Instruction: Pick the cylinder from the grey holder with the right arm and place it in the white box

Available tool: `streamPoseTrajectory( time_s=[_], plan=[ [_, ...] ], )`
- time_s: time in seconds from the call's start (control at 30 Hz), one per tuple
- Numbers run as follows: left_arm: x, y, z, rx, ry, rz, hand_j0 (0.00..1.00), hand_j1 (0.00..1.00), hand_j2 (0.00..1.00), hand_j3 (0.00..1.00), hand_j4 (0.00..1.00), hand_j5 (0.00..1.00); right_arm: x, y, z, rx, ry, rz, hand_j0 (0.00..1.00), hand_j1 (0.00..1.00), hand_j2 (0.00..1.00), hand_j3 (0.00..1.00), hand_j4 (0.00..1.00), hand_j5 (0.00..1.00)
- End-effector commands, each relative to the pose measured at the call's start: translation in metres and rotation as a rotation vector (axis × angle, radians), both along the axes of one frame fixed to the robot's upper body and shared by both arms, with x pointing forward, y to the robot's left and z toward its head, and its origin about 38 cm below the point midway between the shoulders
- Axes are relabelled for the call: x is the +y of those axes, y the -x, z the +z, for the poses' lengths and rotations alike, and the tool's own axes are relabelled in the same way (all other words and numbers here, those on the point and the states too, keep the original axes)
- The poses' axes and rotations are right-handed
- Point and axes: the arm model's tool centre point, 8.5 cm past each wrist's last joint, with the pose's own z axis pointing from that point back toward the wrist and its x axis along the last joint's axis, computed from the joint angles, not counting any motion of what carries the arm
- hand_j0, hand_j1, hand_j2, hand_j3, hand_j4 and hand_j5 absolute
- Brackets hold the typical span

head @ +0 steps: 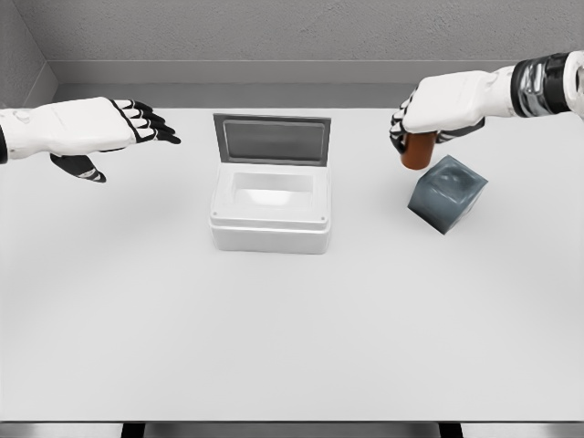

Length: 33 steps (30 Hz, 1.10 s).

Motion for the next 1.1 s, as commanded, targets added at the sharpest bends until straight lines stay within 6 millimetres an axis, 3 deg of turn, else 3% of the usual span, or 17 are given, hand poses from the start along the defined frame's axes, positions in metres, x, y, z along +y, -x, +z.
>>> streamPoseTrajectory(
  time_s=[0.0, 0.33, 0.5, 0.73, 1.07],
  plan=[
    [0.000, 0.000, 0.000, 0.001, 0.003, 0.002, 1.00, 1.00, 1.00, 1.00, 1.00, 1.00, 0.010, 0.000, -0.002, 0.004, -0.009, 0.018, 0.47, 0.47, 0.47, 0.47, 0.47, 0.47],
    [0.000, 0.000, 0.000, 0.000, 0.001, 0.003, 1.00, 1.00, 1.00, 1.00, 1.00, 1.00, 0.043, -0.001, 0.003, -0.005, -0.026, 0.084, 0.47, 0.47, 0.47, 0.47, 0.47, 0.47],
    [0.000, 0.000, 0.000, 0.000, 0.000, 0.004, 1.00, 1.00, 1.00, 1.00, 1.00, 1.00, 0.060, 0.014, 0.006, -0.018, -0.025, 0.157, 0.47, 0.47, 0.47, 0.47, 0.47, 0.47],
    [0.001, -0.001, 0.001, -0.002, 0.000, 0.006, 1.00, 1.00, 1.00, 1.00, 1.00, 1.00, 0.063, 0.016, 0.004, -0.015, -0.022, 0.168, 0.47, 0.47, 0.47, 0.47, 0.47, 0.47],
    [0.000, 0.000, 0.000, 0.000, 0.000, 0.004, 1.00, 1.00, 1.00, 1.00, 1.00, 1.00, 0.088, 0.019, 0.002, -0.008, -0.035, 0.219, 0.47, 0.47, 0.47, 0.47, 0.47, 0.47]
  ],
)
